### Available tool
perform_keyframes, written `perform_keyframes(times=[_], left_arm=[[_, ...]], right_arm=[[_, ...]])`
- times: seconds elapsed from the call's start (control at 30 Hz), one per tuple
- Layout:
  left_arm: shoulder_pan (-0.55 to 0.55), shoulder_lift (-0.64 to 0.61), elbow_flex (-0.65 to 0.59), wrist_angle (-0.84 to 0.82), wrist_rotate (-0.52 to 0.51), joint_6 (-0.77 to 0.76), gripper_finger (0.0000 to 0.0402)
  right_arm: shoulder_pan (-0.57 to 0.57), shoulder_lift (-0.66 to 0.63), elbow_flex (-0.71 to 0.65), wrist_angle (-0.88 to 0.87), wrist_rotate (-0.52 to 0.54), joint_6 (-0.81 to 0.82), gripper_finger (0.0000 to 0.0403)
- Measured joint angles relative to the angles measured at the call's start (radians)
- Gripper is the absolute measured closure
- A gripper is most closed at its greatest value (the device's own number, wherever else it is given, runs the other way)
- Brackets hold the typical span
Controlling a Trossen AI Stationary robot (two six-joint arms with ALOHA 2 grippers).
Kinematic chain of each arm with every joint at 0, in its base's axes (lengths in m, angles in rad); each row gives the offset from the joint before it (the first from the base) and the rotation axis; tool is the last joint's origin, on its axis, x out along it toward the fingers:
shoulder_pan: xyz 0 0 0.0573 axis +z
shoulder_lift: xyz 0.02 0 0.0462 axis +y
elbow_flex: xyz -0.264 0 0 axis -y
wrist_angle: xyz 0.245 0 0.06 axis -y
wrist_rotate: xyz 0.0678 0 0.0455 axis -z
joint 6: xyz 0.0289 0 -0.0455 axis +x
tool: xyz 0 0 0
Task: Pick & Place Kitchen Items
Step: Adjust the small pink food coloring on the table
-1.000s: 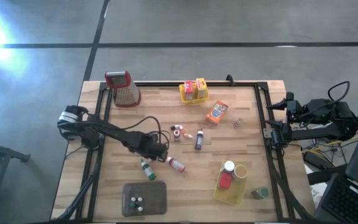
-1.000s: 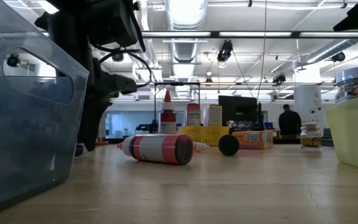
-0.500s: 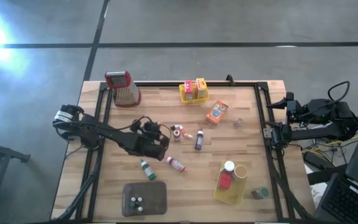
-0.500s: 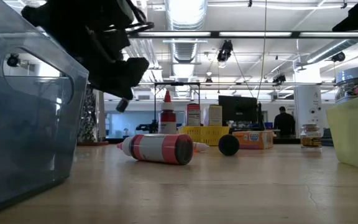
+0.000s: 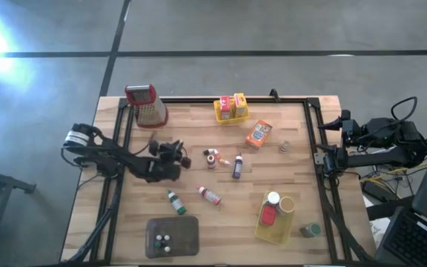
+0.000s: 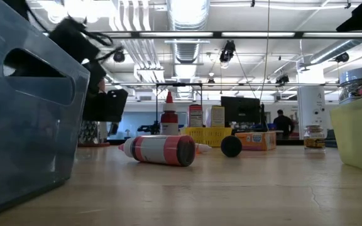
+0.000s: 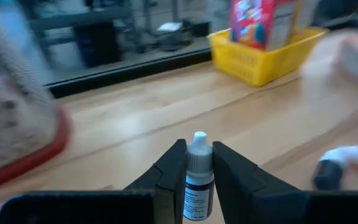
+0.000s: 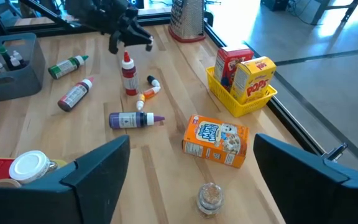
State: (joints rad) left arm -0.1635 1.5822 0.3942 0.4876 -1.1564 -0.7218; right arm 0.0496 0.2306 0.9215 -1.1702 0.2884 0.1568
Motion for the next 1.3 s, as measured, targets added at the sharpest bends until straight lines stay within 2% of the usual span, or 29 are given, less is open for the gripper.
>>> perform_keyframes(times=[0.1, 0.2, 0.53, 0.73, 1.0, 1.3], left_arm=[[0.019, -0.001, -0.087, 0.315, 0.051, 0.185, 0.033], [0.035, -0.001, -0.126, 0.429, 0.053, 0.309, 0.033], [0.103, 0.041, -0.133, 0.42, 0.112, 0.322, 0.033], [0.141, 0.134, -0.133, 0.521, 0.173, 0.317, 0.033], [0.154, 0.279, -0.119, 0.658, 0.206, 0.283, 0.033], [0.155, 0.322, -0.088, 0.661, 0.201, 0.284, 0.0321]], right_arm=[[0.0, 0.0, 0.0, 0.0, 0.0, 0.0, 0.0081], [0.0, 0.0, 0.0, 0.0, 0.0, 0.0, 0.0091], [0.0, 0.0, 0.0, 0.0, 0.0, 0.0, 0.0122], [0.0, 0.0, 0.0, 0.0, 0.0, 0.0, 0.014], [0.0, 0.0, 0.0, 0.0, 0.0, 0.0, 0.0164], [0.0, 0.0, 0.0, 0.0, 0.0, 0.0, 0.0182]])
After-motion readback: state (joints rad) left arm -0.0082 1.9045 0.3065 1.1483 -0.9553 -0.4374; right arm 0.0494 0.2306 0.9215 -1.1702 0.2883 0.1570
